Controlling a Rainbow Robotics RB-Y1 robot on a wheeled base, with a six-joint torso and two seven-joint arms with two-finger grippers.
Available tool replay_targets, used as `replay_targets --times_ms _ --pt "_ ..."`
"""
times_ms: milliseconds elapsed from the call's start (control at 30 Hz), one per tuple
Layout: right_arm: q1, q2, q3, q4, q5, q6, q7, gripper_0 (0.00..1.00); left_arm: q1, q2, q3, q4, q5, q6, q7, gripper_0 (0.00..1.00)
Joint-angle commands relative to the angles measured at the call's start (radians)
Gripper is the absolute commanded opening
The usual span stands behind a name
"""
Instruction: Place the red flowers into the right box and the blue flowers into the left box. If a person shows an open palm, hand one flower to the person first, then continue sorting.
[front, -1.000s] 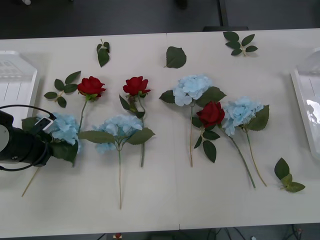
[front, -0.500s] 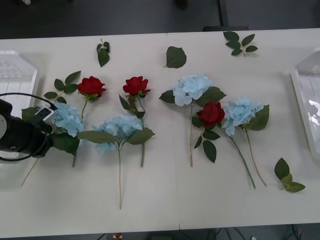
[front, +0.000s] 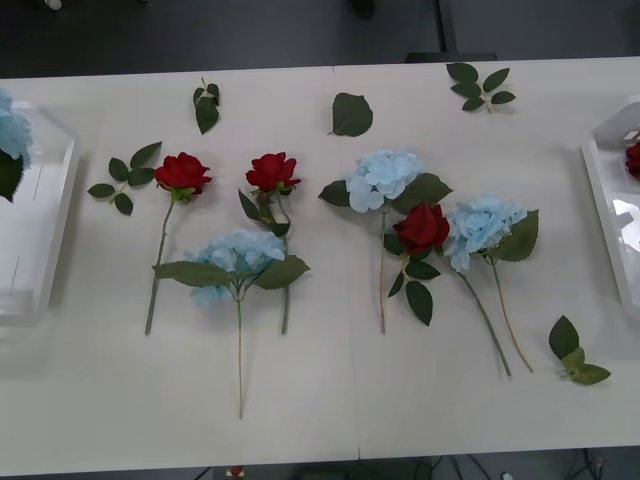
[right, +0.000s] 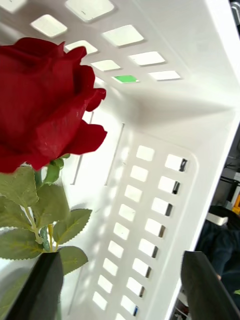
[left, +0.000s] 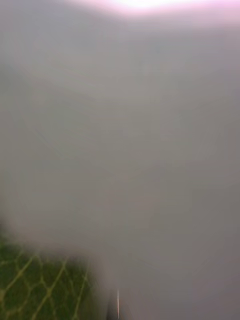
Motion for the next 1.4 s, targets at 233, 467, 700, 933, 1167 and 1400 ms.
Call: replay_targets --times_ms 233,467,700,933,1167,1400 --pt "-0.038 -0.075 -0.056 -0.160 -0.424 0.183 0.222 0.96 -0.051 0.052 -0.019 0.288 -0.075 -0.170 -0.086 0.00" --pt "-0.038 -0.115 -0.089 -0.276 -0.810 0.446 0.332 1.00 -0.051 0.041 -0.070 0.406 -0.055 -0.263 -0.078 0.00" --pt "0.014 -0.130 -0.083 -0.377 -1.027 0.605 0.319 1.00 -0.051 0.037 -0.070 0.404 -0.043 -0.271 -0.083 0.75" --pt "0.223 -0.205 -0.083 -0.670 -1.171 0.542 0.237 1.00 -0.051 0.037 -0.068 0.384 0.008 -0.269 -0.096 1.00" --pt "0.410 -0.251 -0.083 -0.902 -1.152 0.440 0.201 1.00 -0.051 0.037 -0.005 0.269 0.275 -0.168 -0.041 1.00" --pt "0.513 -0.239 -0.083 -1.000 -1.097 0.377 0.174 1.00 -0.051 -0.048 -0.014 0.139 0.394 -0.171 0.180 1.00"
